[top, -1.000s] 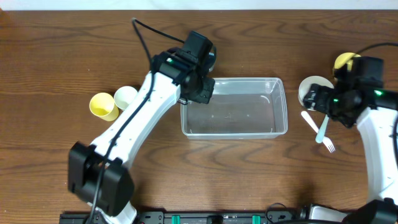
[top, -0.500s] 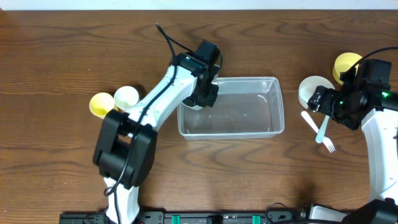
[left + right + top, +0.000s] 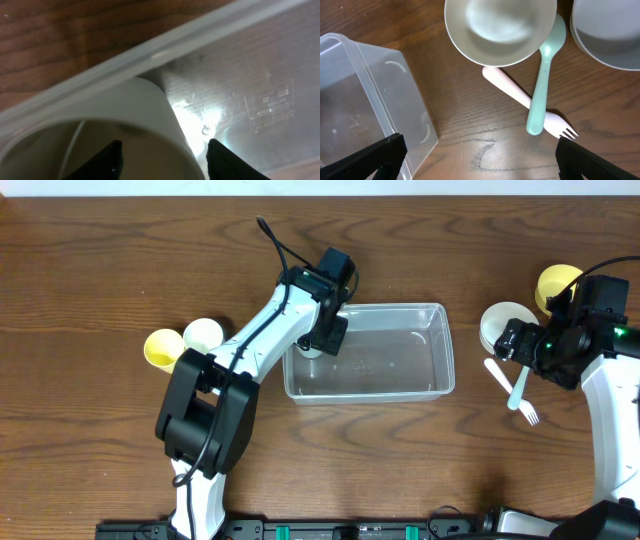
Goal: Pack container
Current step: 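Carry the grey-green cup into the container's back-left corner and release, then return the left gripper to the white cup and grasp it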
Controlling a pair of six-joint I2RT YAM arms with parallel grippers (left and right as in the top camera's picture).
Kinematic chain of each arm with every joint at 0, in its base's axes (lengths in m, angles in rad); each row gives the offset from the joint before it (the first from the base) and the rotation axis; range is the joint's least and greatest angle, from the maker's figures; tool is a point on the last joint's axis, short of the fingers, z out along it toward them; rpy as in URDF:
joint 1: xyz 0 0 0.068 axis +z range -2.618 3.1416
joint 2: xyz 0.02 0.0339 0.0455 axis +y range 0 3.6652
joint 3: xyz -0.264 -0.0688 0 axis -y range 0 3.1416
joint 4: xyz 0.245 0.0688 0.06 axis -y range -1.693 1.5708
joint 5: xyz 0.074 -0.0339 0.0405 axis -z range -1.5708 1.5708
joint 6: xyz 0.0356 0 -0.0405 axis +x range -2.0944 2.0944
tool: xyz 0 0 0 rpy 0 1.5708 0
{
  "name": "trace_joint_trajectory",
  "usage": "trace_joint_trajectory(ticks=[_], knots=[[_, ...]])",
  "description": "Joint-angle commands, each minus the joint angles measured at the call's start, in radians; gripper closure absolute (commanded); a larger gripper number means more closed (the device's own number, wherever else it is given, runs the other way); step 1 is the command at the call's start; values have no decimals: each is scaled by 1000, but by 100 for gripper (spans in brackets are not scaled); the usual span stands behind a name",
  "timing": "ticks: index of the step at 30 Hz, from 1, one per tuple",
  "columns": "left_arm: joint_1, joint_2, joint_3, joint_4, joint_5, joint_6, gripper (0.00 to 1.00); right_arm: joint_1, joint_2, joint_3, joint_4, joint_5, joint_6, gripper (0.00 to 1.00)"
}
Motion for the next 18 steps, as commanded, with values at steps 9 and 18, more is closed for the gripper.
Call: trace_joint_trajectory(ticks=[9, 18], knots=[[60, -332, 222, -181, -227, 5, 34, -5, 2, 11, -3, 3, -1, 2], [370, -325, 173, -285, -175, -37, 34, -5, 2, 11, -3, 3, -1, 1]])
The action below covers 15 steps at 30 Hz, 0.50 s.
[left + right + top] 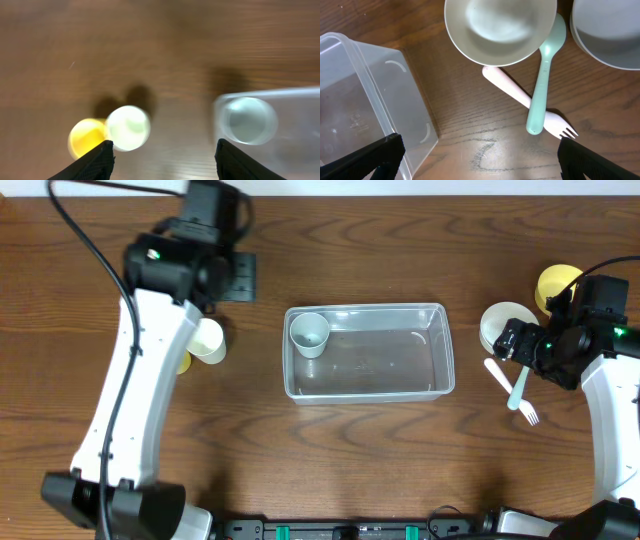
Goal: Pack container
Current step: 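Return the left gripper to the white cup and grasp it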
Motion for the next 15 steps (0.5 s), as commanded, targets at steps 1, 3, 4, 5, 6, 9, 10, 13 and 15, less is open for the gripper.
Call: trace_joint_trajectory(ticks=[1, 3, 4, 5, 6, 9, 10, 13, 15], knots=[[112, 81, -68, -15, 45, -27, 35, -5, 2, 11, -1, 3, -1, 1], [160, 111, -98, -11, 99, -27, 35, -5, 2, 11, -1, 3, -1, 1], [178, 127, -114, -9, 116, -28, 35, -5, 2, 11, -1, 3, -1, 1], [193, 143, -130, -4, 131, -27, 35, -5, 2, 11, -1, 3, -1, 1], [204, 160, -145, 0, 140, -29, 35, -5, 2, 11, -2, 3, -1, 1], [219, 216, -182, 9, 140, -32, 35, -5, 2, 11, -2, 3, -1, 1], [219, 234, -192, 15, 140, -32, 35, -5, 2, 11, -2, 2, -1, 1], [216, 293, -201, 19, 140, -32, 35, -5, 2, 11, -2, 3, -1, 1], [215, 323, -201, 19, 140, -32, 37, -5, 2, 11, -2, 3, -1, 1]])
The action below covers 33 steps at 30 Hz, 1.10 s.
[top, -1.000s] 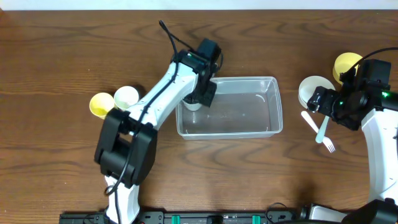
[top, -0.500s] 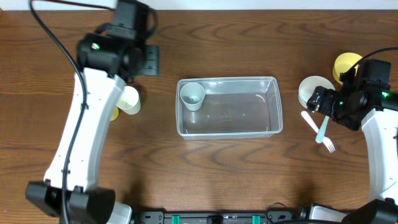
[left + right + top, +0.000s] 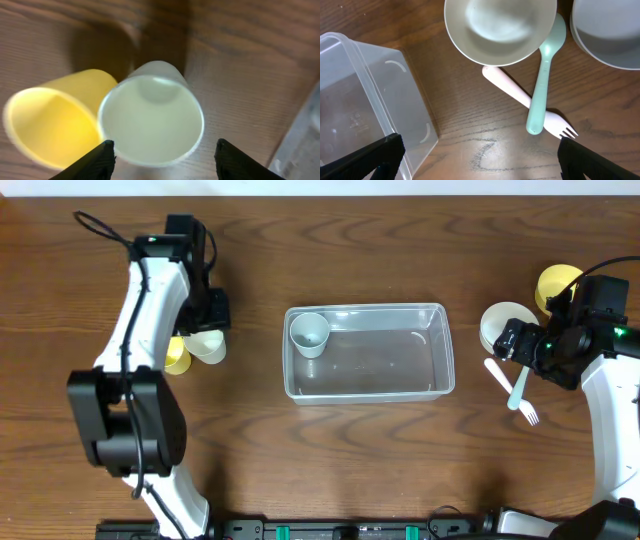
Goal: Pack container
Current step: 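Return the left gripper to the white cup and grasp it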
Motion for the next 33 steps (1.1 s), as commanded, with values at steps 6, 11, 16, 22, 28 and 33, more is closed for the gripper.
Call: trace_joint_trajectory(ticks=[6, 11, 16, 22, 28, 33], knots=[[-2, 63, -6, 8, 18, -14, 37, -5, 2, 11, -3, 3, -1, 1], [-2, 69, -10, 20, 17, -14, 37, -5, 3, 11, -3, 3, -1, 1], [-2, 71, -91, 95, 17, -21, 37, -5, 3, 11, -4, 3, -1, 1], [-2, 70, -148, 127, 17, -21, 48, -5, 3, 11, -4, 3, -1, 1], [-3, 64, -137, 127, 17, -20, 65, -5, 3, 11, -4, 3, -1, 1], [-5, 63, -117, 112, 17, -20, 81, -5, 3, 11, -4, 3, -1, 1]])
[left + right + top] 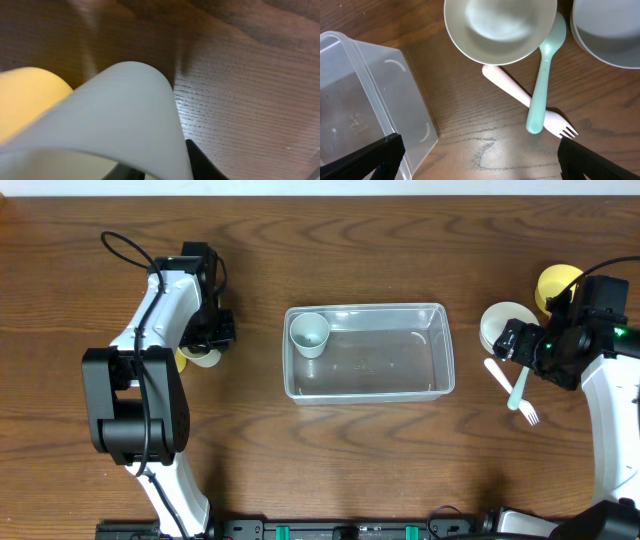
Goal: Pack container
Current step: 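Return the left gripper to the white cup and grasp it, then place the white cup in the container's front-left area and release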
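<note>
A clear plastic container lies mid-table with a pale cup upright in its back left corner. To its left stand a white cup and a yellow cup, touching each other. My left gripper is down on the white cup, one finger inside the rim and one outside, shut on its wall. At the right, my right gripper hangs open over bare wood, near a mint spoon crossing a pinkish-white fork.
A pale bowl and a second pale bowl sit beyond the spoon and fork. A yellow bowl stands at the far right. The container's right end lies left of the right gripper.
My left gripper was open above the white and yellow cups. Now it is lower and shut on the white cup's wall. The right arm has not moved.
My left gripper was low in the container's left end with a pale cup between its open fingers. Then that cup stood alone in the container and the arm was high at the left. Then it hung open over the two cups, and now grips the white one.
</note>
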Controlling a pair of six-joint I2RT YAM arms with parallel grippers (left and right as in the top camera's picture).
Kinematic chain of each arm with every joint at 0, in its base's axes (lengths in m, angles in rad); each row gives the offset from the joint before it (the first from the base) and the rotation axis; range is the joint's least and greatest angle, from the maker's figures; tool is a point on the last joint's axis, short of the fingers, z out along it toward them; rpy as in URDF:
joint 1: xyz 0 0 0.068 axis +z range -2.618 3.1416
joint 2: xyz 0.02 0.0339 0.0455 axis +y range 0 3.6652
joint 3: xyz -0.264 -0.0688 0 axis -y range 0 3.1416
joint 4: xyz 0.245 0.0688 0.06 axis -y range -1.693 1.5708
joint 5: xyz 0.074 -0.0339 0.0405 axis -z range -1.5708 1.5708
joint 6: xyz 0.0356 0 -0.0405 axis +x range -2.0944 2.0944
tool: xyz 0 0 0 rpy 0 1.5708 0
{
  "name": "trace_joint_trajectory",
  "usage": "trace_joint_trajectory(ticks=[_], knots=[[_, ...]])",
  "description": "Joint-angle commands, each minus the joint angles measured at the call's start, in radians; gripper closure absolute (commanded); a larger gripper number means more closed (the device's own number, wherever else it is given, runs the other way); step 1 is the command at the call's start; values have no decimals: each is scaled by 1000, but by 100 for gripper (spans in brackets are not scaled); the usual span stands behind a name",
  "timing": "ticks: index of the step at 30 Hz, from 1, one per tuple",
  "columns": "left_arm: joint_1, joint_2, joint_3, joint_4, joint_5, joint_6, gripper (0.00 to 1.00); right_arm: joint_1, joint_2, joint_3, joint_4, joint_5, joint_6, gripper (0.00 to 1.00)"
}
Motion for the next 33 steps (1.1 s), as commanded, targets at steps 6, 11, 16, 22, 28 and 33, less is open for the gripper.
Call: trace_joint_trajectory(ticks=[6, 11, 16, 22, 28, 33], knots=[[-48, -49, 43, -16, -2, 4, 94, -5, 3, 11, -1, 3, -1, 1], [-124, -165, 86, -40, -3, 9, 94, -5, 3, 11, -1, 3, -1, 1], [-227, -332, 158, -104, -6, 6, 94, -5, 3, 11, -1, 3, -1, 1], [-418, -465, 167, -194, -5, -16, 94, -5, 3, 11, -1, 3, -1, 1], [-589, -435, 119, -209, -5, -15, 95, -5, 3, 11, -3, 3, 0, 1], [-658, -365, 56, -158, -6, -10, 94, -5, 3, 11, -10, 2, 0, 1]])
